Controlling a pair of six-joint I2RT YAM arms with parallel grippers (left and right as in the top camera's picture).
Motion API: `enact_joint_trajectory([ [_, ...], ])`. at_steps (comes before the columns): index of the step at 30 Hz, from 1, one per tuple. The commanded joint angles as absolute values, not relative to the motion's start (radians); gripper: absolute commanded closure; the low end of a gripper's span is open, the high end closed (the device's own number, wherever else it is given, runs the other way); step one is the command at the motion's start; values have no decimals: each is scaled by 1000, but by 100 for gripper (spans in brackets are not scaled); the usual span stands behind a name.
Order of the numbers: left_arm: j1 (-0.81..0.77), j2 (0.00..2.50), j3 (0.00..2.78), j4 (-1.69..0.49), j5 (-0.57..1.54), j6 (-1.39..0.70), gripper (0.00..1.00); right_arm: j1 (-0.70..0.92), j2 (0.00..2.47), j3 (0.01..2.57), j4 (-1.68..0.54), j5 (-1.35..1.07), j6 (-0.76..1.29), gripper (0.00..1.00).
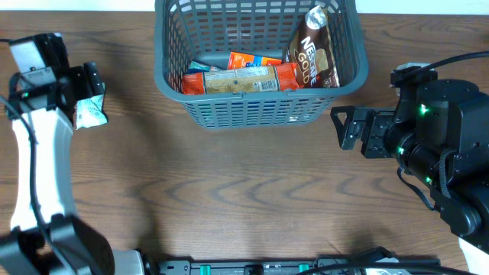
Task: Pack container
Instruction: 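Move the left gripper to the pale green pouch and grasp it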
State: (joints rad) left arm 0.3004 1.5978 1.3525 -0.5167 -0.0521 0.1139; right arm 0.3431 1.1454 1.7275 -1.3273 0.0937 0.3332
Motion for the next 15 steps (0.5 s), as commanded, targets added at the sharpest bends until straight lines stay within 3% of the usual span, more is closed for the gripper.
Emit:
enact_joint_trajectory([
  [1, 311, 1692, 1364, -487, -41, 103, 2, 334, 1146, 1739, -1328, 93, 344, 1],
  [15, 363, 1973, 1364, -385, -15, 95, 2, 334, 1146, 1739, -1328, 93, 344, 1],
])
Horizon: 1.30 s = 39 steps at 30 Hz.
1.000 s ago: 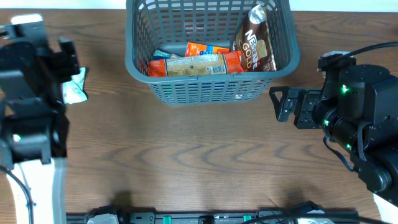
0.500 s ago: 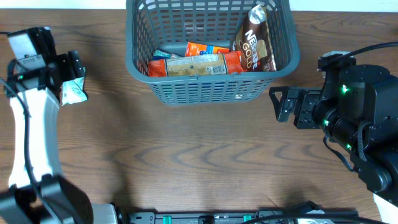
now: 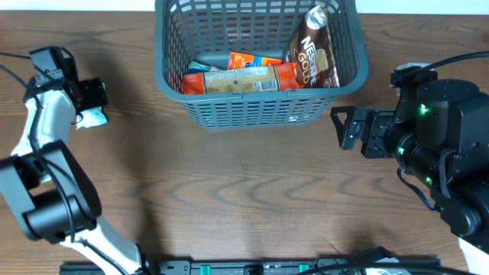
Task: Pack container
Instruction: 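Move the left gripper to the pale green pouch and grasp it, then carry the green pouch over the basket and drop it in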
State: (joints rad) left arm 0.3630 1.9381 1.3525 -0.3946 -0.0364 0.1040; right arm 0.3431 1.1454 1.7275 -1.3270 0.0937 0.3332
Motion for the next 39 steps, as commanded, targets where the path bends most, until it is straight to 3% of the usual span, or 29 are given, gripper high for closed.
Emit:
enact_joint_trajectory([
  [1, 363, 1988, 1364, -379, -2, 99, 2, 334, 1146, 1739, -1328, 93, 344, 1],
  [10, 364, 2053, 1364, -360, 9, 100, 2, 334, 1146, 1739, -1328, 93, 344, 1],
  [13, 364, 2064, 1364, -356, 9, 100, 24, 334, 1146, 1739, -1328, 93, 344, 1],
  [21, 364, 2077, 1364, -373, 13, 99, 48, 334, 1145, 1739, -1328, 93, 344, 1],
  [27, 364, 2077, 1364, -403, 14, 99, 75, 334, 1146, 1739, -1328, 93, 344, 1],
  [31, 363, 2075, 1364, -418, 15, 97, 86, 334, 1146, 1739, -1328, 93, 344, 1],
  [39, 363, 1967, 1364, -431, 15, 91, 94, 334, 1145, 1739, -1328, 93, 344, 1],
])
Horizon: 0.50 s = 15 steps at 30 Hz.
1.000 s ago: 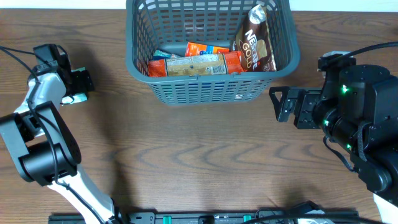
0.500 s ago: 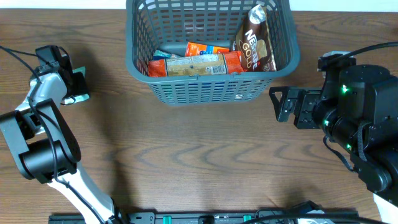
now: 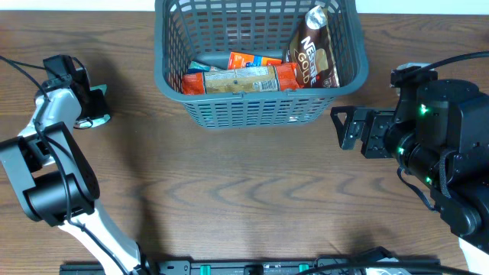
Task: Pack container
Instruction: 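Carry the green pouch over the basket and drop it in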
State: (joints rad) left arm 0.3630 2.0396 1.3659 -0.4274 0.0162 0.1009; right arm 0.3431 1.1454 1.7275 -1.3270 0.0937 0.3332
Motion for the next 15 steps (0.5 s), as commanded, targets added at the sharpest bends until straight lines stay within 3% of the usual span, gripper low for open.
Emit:
enact_joint_trajectory([
  [1, 363, 1930, 1364, -428, 15, 91, 94, 334, 1146, 1739, -1328, 93, 344, 1],
  [10, 344, 1505, 1364, -381, 16, 93, 94, 334, 1146, 1739, -1328, 93, 344, 1],
  [15, 243, 1268, 1364, -327, 74, 213, 94, 334, 1146, 1739, -1328, 93, 344, 1],
])
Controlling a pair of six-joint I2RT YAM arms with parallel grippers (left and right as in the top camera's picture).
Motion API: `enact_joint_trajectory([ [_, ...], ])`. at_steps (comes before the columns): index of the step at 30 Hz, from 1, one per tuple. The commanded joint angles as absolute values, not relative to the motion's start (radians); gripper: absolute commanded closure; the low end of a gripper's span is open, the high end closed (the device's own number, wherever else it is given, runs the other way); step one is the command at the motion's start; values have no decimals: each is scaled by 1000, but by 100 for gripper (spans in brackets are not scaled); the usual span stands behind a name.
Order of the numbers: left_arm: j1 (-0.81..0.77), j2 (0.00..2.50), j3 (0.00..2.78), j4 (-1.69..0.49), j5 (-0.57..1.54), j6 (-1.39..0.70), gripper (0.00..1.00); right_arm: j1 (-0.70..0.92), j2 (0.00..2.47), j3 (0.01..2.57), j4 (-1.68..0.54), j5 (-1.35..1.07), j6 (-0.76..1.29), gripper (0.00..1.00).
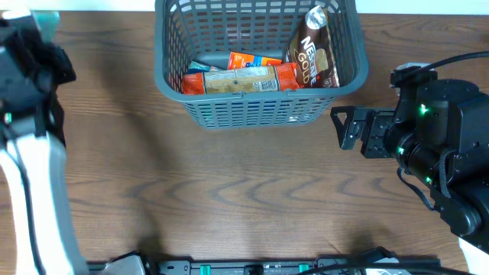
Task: Pack container
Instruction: 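Carry the green pouch over the basket and drop it in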
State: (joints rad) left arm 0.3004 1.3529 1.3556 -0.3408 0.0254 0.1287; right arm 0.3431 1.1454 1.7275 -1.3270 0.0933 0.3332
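The grey plastic basket (pixel 172 72) stands at the back middle of the table. In it lie a brown Nescafe Gold pouch (pixel 315 50), a long orange packet (pixel 241 79) and another orange pack (pixel 254 59). My left gripper (pixel 42 37) is raised high at the far left, close under the camera. A pale white and teal packet (pixel 47 15) shows at its tip, and the gripper seems shut on it. On the right, level with the basket's front right corner, my right gripper (pixel 344 128) stands open and empty.
The brown wooden table (pixel 229 191) spreads in front of the basket. The left arm's white link (pixel 34 191) runs down the left edge. The right arm's black body (pixel 439 145) fills the right side.
The left gripper was low on the table at the white and teal packet; now it is raised high at the far left and the packet is gone from the table. The right arm is unchanged.
The left gripper first hung beside the white and teal packet lying left of the basket. It then stood lower over it, then down on it at the table. Now the packet is off the table, up with the gripper. The right arm kept still throughout.
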Motion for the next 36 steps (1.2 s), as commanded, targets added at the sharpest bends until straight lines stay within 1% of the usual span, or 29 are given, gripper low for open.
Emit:
enact_joint_trajectory([
  [1, 215, 1235, 1364, -315, 89, 249, 94, 334, 1146, 1739, -1328, 93, 344, 1],
  [5, 89, 1147, 1364, -280, 159, 455, 94, 334, 1146, 1739, -1328, 93, 344, 1],
  [8, 2, 1140, 1364, -273, 241, 609, 94, 334, 1146, 1739, -1328, 93, 344, 1],
  [10, -52, 1158, 1364, -268, 282, 691, 94, 334, 1146, 1739, -1328, 93, 344, 1],
  [14, -145, 1223, 1364, -224, 284, 814, 94, 334, 1146, 1739, -1328, 93, 344, 1],
  [18, -204, 1317, 1364, -119, 284, 926, 94, 334, 1146, 1739, -1328, 93, 344, 1],
  [23, -236, 1453, 1364, 78, 275, 953, 94, 334, 1146, 1739, -1328, 93, 344, 1],
  [28, -237, 1568, 1364, 208, 234, 953, 93, 334, 1146, 1739, -1328, 93, 344, 1],
  [29, -240, 1583, 1364, 224, 217, 951, 71, 334, 1146, 1739, -1328, 93, 344, 1],
  [30, -243, 1591, 1364, 233, 206, 941, 34, 334, 1146, 1739, -1328, 93, 344, 1],
  [31, -249, 1592, 1364, 241, 194, 921, 2, 334, 1146, 1739, -1328, 93, 344, 1],
  [36, -281, 1526, 1364, 237, 120, 832, 2, 334, 1146, 1739, -1328, 93, 344, 1],
])
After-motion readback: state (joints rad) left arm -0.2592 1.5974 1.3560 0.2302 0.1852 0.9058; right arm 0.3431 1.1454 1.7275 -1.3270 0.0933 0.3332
